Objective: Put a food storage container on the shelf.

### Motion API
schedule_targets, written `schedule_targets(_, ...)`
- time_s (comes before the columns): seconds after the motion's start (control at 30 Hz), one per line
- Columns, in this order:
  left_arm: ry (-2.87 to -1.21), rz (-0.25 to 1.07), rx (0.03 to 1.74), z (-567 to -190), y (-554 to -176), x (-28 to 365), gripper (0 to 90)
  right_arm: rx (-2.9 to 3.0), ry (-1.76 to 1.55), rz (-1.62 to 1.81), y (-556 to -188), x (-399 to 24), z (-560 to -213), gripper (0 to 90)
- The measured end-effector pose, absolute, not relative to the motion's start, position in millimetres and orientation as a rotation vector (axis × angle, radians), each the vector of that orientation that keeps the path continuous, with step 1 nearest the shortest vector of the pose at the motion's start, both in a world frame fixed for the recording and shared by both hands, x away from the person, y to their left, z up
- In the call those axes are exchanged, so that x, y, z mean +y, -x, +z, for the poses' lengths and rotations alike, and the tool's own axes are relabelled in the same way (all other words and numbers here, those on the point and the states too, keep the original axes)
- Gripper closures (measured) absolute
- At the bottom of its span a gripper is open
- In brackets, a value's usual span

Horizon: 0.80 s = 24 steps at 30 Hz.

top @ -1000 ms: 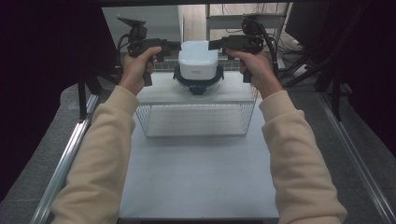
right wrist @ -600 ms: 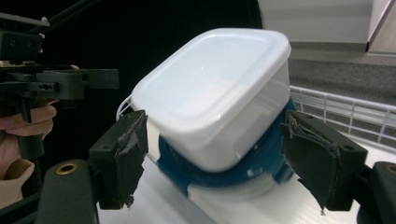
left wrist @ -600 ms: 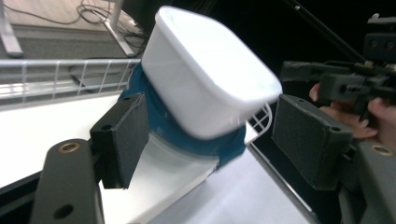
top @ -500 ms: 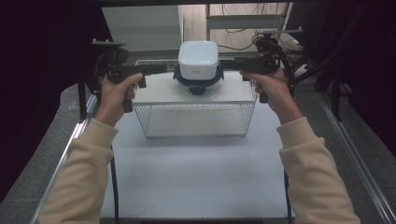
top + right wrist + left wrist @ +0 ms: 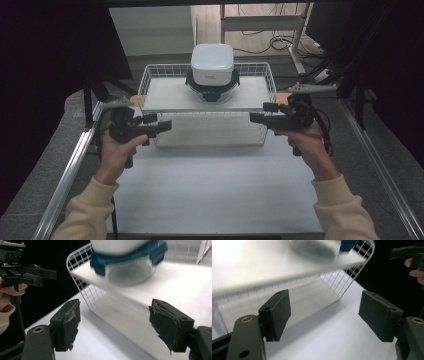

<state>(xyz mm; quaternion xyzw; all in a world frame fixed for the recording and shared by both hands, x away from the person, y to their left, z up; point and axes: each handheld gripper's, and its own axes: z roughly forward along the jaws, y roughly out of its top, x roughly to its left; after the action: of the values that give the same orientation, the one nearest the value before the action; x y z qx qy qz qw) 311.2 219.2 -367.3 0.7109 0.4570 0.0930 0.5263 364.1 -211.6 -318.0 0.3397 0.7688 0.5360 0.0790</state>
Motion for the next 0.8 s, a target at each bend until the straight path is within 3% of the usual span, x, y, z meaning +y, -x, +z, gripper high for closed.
schedule_targets(0.4,-1.770,0.165,1.191,-453.2,-289.4,217.0,24.7,2.384,-1.104,1.496,-334.1,-226.1,-401.4,25.0)
schedule_targets(0.8,-1.860,0.199,1.223,-481.3,-282.8,213.6,24.2,2.451,-1.191,1.327,-324.7,-235.3,-462.4,24.9)
